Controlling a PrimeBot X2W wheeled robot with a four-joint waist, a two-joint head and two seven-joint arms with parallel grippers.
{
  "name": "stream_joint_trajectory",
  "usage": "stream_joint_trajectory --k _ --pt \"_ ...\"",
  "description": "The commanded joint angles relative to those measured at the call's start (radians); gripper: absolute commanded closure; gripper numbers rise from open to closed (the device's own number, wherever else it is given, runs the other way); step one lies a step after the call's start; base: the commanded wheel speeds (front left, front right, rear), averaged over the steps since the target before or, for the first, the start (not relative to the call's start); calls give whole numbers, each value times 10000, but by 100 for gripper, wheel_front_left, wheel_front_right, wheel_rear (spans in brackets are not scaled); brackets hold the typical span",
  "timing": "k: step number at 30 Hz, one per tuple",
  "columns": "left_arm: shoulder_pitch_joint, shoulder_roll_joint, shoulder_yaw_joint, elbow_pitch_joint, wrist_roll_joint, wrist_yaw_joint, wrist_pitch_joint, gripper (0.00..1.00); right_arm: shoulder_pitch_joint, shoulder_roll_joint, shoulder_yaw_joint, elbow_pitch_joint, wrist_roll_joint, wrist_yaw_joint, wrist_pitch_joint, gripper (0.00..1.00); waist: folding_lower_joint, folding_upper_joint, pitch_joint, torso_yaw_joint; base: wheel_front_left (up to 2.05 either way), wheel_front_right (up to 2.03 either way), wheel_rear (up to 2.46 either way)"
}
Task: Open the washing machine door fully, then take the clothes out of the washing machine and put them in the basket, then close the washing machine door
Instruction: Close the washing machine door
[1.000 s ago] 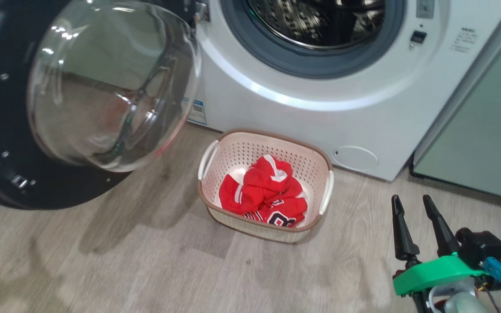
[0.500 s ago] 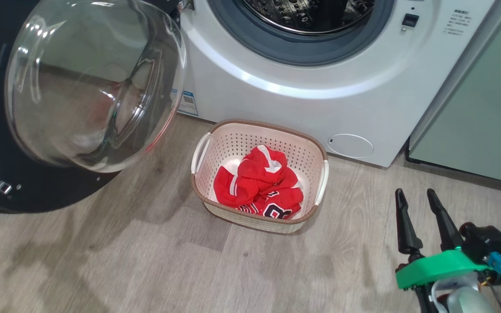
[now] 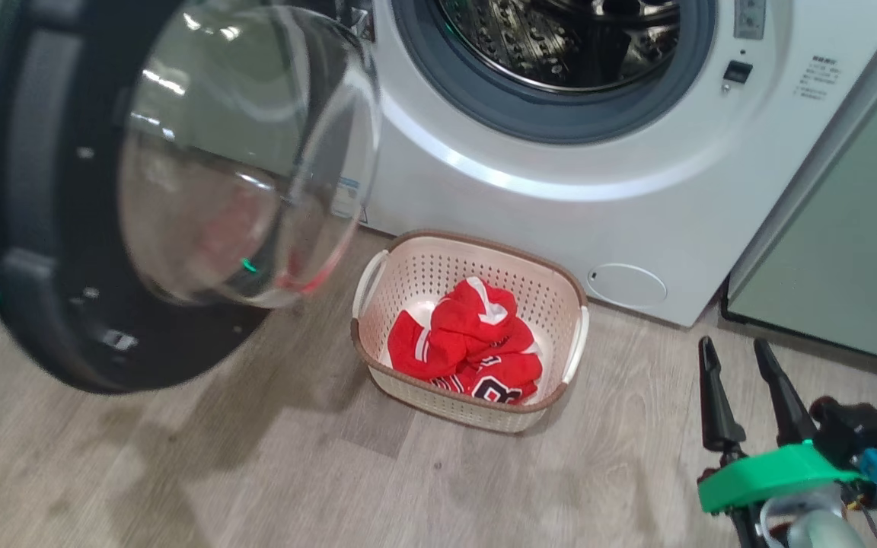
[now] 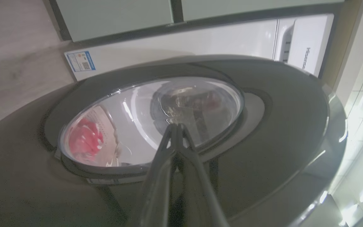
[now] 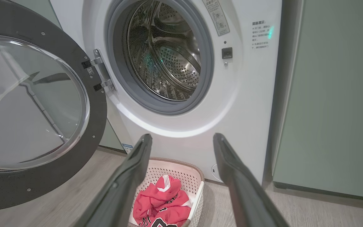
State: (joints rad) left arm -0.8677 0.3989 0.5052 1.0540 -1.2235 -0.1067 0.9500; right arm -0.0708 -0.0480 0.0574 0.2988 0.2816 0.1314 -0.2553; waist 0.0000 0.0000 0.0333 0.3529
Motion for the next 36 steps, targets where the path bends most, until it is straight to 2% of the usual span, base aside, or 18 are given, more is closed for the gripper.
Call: stream_joint_trajectory --k 1,5,8,13,14,18,22,25,32,33,36 --pt "6 250 21 -415 -104 -107 214 100 -10 -33 196 -285 -1 -7 -65 0 0 0 -94 66 0 0 0" --pt "573 -536 -259 -1250 -218 -126 971 100 73 -27 234 -277 43 -7 -65 0 0 0 -208 121 0 0 0" --pt "1038 -1201 -435 -2116 -335 58 1453 100 93 -25 277 -258 123 -7 -65 0 0 0 -297 119 0 0 0" --pt "1935 -2177 -762 -3988 -498 596 2248 100 117 -24 306 -256 197 -7 -65 0 0 0 -370 -20 0 0 0" --pt "2333 -2595 -917 -4924 -576 867 2554 100 115 -24 320 -265 219 -7 -65 0 0 0 -374 -147 0 0 0" --pt "3097 -3168 -1294 -6821 -654 1497 2852 100 84 -23 321 -273 254 -7 -65 0 0 0 -318 -479 0 0 0" --pt "3650 -3401 -1712 -8086 -751 1971 2716 100 16 -23 386 -269 293 -7 -65 0 0 0 -228 -978 0 0 0" --pt "3855 -3452 -1901 -8455 -768 2130 2263 100 -61 -23 398 -254 316 -7 -65 0 0 0 -140 -1467 0 0 0" --pt "3830 -3478 -2062 -8180 -816 2040 1251 100 -168 -23 379 -235 324 -7 -65 0 0 0 62 -2841 0 0 0" --pt "3830 -3478 -2062 -8180 -816 2040 1251 100 -168 -23 379 -235 324 -7 -65 0 0 0 62 -2841 0 0 0" --pt "3757 -3479 -2042 -7928 -791 1867 957 100 -183 -23 359 -237 324 -7 -65 0 0 0 135 -3441 0 0 0"
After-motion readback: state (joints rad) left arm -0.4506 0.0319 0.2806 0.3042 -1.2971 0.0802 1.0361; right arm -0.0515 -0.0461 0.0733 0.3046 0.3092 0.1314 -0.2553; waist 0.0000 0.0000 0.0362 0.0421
